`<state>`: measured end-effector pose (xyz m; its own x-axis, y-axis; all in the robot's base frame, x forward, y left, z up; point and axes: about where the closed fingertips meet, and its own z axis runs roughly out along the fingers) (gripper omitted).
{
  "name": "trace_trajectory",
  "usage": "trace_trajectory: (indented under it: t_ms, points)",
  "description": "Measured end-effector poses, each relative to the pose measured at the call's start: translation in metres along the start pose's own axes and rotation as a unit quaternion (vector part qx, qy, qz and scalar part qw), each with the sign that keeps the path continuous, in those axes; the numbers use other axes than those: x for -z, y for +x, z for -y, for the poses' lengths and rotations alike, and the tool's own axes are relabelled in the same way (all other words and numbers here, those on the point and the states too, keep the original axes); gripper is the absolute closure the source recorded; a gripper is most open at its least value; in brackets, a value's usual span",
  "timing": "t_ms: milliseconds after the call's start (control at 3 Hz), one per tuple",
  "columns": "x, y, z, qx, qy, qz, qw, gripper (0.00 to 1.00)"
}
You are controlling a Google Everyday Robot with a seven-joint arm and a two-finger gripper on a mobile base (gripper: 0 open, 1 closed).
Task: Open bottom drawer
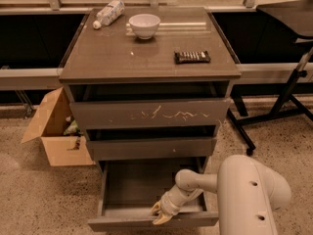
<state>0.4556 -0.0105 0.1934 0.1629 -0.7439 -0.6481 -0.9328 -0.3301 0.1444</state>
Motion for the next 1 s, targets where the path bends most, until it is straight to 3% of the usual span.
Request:
trace_trajectory:
  t_ms: [333, 667, 1000]
  points:
    - [0.0, 0.0, 0.0, 0.0, 0.0, 0.0, 1.0, 0.36]
    - [0.018, -0.007, -0.008, 0.022, 0.006, -0.004, 0.9997, 0.12]
    - [0.047, -0.014, -0.016, 0.05, 0.027, -0.01, 0.9983, 0.0]
